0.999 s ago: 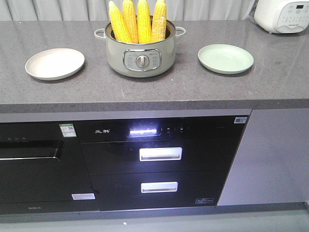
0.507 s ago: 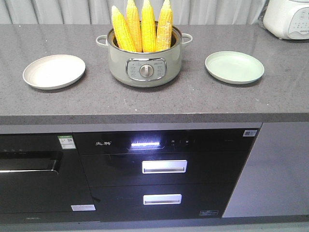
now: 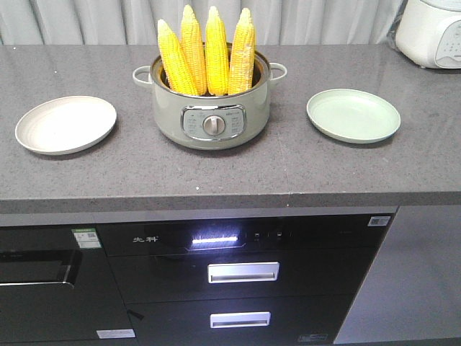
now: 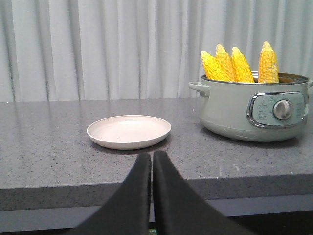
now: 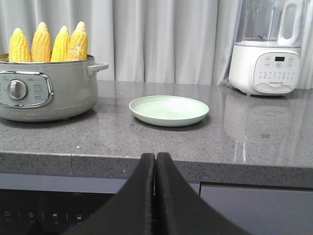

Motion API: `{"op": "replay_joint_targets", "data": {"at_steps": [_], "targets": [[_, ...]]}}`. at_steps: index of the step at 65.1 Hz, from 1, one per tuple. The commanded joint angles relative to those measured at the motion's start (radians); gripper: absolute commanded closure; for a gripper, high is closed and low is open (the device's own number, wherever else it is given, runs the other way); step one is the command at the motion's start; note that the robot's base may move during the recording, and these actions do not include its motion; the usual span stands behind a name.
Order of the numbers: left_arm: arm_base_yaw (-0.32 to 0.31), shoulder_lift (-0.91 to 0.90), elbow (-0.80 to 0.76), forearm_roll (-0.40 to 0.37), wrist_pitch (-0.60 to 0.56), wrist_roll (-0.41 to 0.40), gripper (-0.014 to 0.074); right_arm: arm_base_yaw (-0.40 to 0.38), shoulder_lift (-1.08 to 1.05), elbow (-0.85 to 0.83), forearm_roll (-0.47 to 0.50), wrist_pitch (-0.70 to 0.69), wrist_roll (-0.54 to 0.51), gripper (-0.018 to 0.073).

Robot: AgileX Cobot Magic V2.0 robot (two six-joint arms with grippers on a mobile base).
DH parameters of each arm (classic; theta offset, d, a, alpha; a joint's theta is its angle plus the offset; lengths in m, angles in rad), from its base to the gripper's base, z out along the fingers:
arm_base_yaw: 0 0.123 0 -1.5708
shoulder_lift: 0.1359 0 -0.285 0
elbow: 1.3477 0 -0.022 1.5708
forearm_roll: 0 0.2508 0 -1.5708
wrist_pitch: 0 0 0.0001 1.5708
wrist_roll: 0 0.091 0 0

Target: Distribute corn equally

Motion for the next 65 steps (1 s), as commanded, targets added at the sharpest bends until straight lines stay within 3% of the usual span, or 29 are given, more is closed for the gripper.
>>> {"op": "replay_joint_targets", "data": {"at_steps": [1, 65], "targets": [[0.001, -0.016, -0.016, -0.001, -0.077, -0.003, 0.0603, 0.002, -0.007, 0.008, -0.001, -0.072, -0.008, 0.0562], [0.001, -0.016, -0.016, -0.001, -0.077, -0.003, 0.0603, 0.002, -0.007, 0.008, -0.001, -0.072, -0.008, 0.0562]]}}
